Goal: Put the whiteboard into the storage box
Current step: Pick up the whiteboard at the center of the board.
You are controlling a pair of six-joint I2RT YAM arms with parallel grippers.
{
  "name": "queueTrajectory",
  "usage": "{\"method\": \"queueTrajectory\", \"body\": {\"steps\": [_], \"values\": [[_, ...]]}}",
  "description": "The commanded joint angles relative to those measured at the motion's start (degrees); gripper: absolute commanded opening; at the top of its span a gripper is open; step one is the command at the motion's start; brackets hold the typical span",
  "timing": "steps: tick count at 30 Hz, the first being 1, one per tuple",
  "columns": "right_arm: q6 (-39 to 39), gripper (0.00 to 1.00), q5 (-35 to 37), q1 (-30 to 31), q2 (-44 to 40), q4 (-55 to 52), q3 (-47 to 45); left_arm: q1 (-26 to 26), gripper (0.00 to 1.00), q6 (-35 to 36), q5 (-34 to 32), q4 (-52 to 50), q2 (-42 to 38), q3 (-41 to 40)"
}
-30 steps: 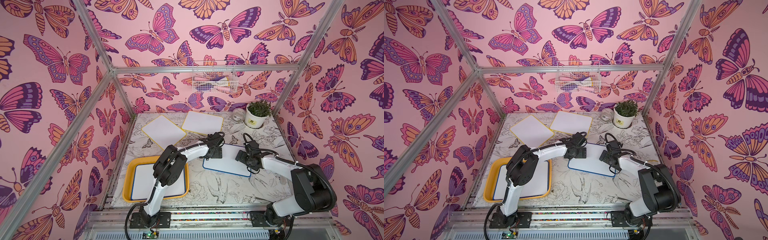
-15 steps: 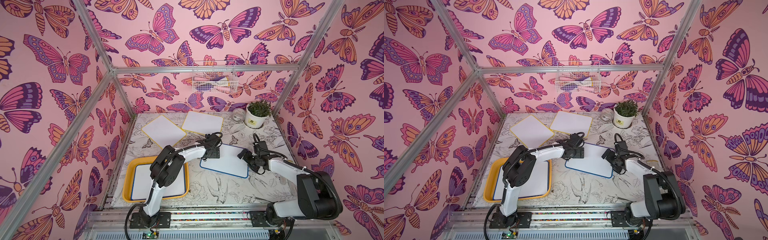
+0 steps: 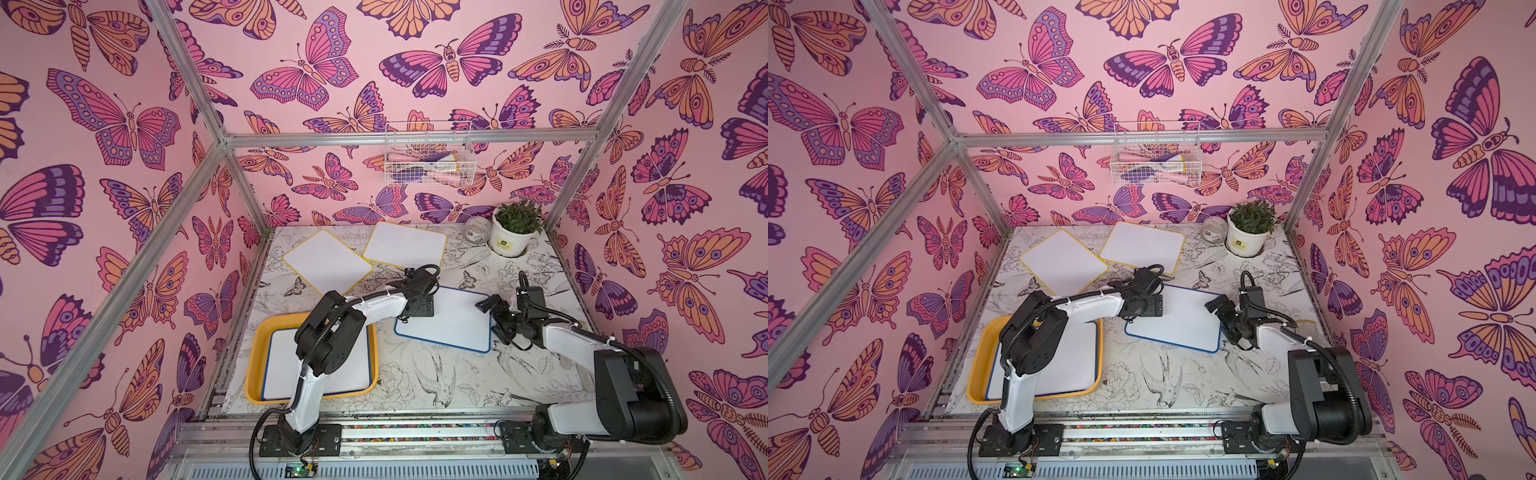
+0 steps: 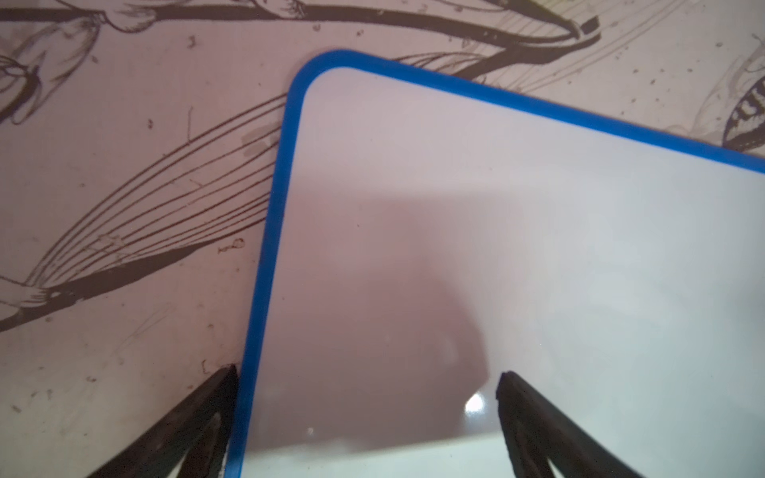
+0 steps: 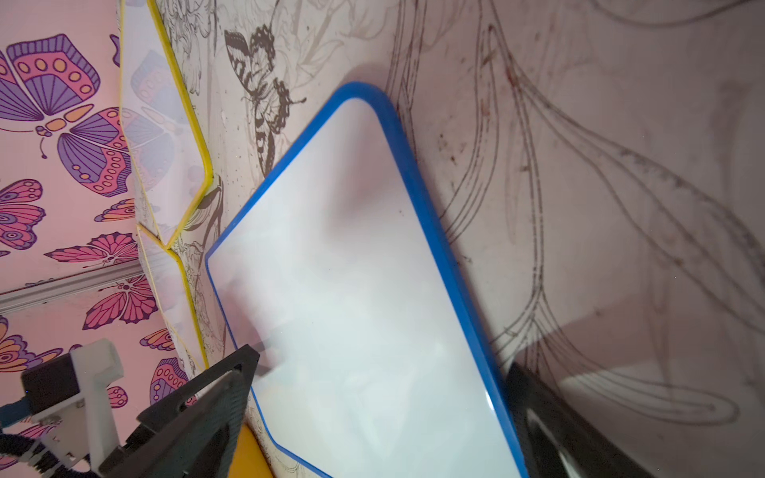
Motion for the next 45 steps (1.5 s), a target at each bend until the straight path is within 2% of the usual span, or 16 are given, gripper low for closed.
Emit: {"method": "queueTrajectory", "body": {"steps": [1, 13, 18, 22, 36, 45], "values": [[4.2, 1.00, -12.9, 1.3, -0.3, 1.9, -1.5, -1.8, 0.98, -3.9, 18.1, 1.6, 1.7, -3.4], [7.9, 1.00, -13.3, 0.0, -0.7, 8.1, -5.2, 0.6, 0.98, -7.5, 24.0, 5.7, -0.8, -6.9], [11.0, 0.99, -13.0, -0.8, -1.9, 10.0, -7.1, 0.9, 0.98, -7.3, 23.7, 6.0, -1.0, -7.6], [10.6, 0.99, -11.5, -1.4, -4.1, 8.4, -7.3, 1.1, 0.98, -7.3, 23.5, 6.0, -0.9, -8.0], [13.0, 0.98, -7.6, -2.1, -12.0, 17.1, -10.4, 2.3, 0.98, -7.2, 22.7, 6.0, -2.4, -9.7], [13.7, 0.91, -5.2, -2.1, -18.4, 20.1, -12.8, 3.0, 0.98, -7.1, 22.4, 5.5, -2.2, -9.5]]}}
